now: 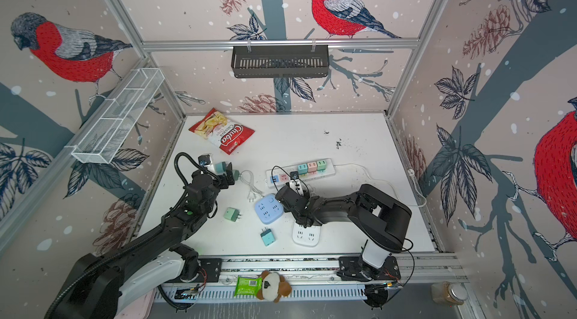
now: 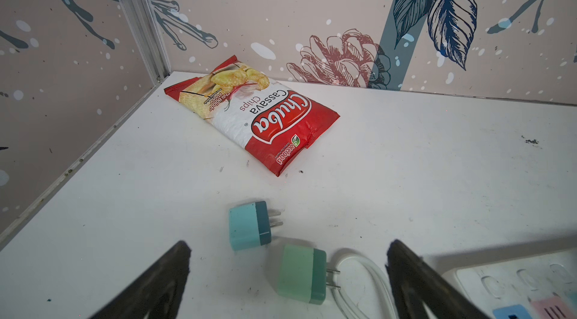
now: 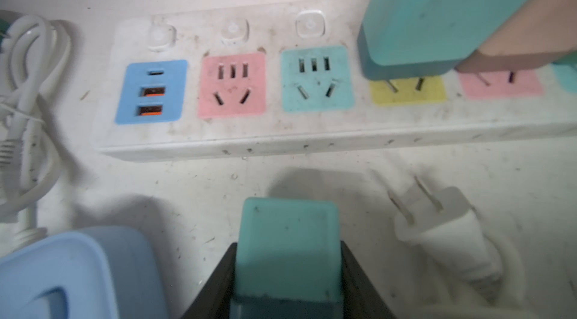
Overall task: Insert the plug
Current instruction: 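Lift the second teal charger with the right gripper toward the left gripper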
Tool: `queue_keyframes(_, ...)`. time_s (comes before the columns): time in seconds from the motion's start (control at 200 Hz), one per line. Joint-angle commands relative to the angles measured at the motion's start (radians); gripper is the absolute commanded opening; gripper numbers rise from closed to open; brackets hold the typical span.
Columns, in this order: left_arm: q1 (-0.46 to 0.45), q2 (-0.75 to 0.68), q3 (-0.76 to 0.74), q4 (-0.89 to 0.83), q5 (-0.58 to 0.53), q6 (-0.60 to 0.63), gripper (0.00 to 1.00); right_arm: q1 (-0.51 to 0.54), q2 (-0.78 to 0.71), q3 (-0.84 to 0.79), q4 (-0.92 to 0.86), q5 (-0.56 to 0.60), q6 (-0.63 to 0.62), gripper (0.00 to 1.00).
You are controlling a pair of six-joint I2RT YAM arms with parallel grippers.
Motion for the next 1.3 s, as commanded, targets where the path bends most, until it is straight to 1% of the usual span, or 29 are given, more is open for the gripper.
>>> queue_keyframes(0.0,0.002,0.004,0.006,0.041,-0.016,-0.008,0.97,0.017,-0.041,-0.03,0.094,0.039,-0.059,0.37)
queue_keyframes(0.12,0.003,0.015,0.015,0.032,-0.032,-0.015,0.98,0.025,-0.105,-0.105,0.238,0.04,-0.127,0.34)
queue_keyframes(0.245,0.003,0.018,0.018,0.022,-0.077,-0.035,0.97,0.042,-0.179,-0.198,0.424,0.048,-0.245,0.29)
queue_keyframes(0.37,0.003,0.023,0.01,0.047,-0.097,-0.067,0.98,0.052,-0.264,-0.292,0.577,0.017,-0.364,0.28)
queue_keyframes(0.45,0.004,0.021,0.01,0.05,-0.088,-0.065,0.98,0.053,-0.309,-0.325,0.615,0.01,-0.405,0.28)
queue_keyframes(0.51,0.004,0.011,0.002,0.052,-0.084,-0.068,0.98,0.052,-0.334,-0.35,0.647,0.006,-0.438,0.26)
queue_keyframes(0.64,0.004,-0.037,-0.047,0.111,-0.017,-0.054,0.98,0.053,-0.371,-0.405,0.74,0.019,-0.505,0.26)
queue_keyframes(0.73,0.004,-0.077,-0.073,0.137,0.059,-0.031,0.98,0.052,-0.385,-0.434,0.795,0.046,-0.542,0.27)
queue_keyframes(0.811,0.004,-0.115,-0.092,0.163,0.148,-0.012,0.98,0.05,-0.384,-0.459,0.854,0.034,-0.577,0.26)
queue_keyframes(0.881,0.004,-0.151,-0.114,0.198,0.278,0.016,0.97,0.05,-0.384,-0.471,0.889,0.018,-0.617,0.14)
queue_keyframes(0.921,0.004,-0.167,-0.124,0.222,0.361,0.027,0.97,0.05,-0.38,-0.474,0.909,0.014,-0.644,0.05)
queue_keyframes(1.021,0.003,-0.188,-0.118,0.233,0.573,0.05,0.96,0.047,-0.364,-0.475,0.924,0.02,-0.701,0.03)
queue_keyframes(1.101,0.002,-0.168,-0.112,0.254,0.701,0.061,0.95,0.049,-0.356,-0.503,0.991,-0.009,-0.758,0.02)
queue_keyframes(1.186,0.0,-0.113,-0.087,0.263,0.811,0.086,0.94,0.05,-0.348,-0.555,1.11,-0.082,-0.832,0.02)
queue_keyframes(1.241,-0.005,-0.065,-0.054,0.251,0.874,0.093,0.91,0.051,-0.337,-0.577,1.173,-0.102,-0.871,0.02)
queue_keyframes(1.296,-0.012,-0.016,-0.023,0.238,0.945,0.106,0.87,0.054,-0.331,-0.576,1.184,-0.092,-0.896,0.01)
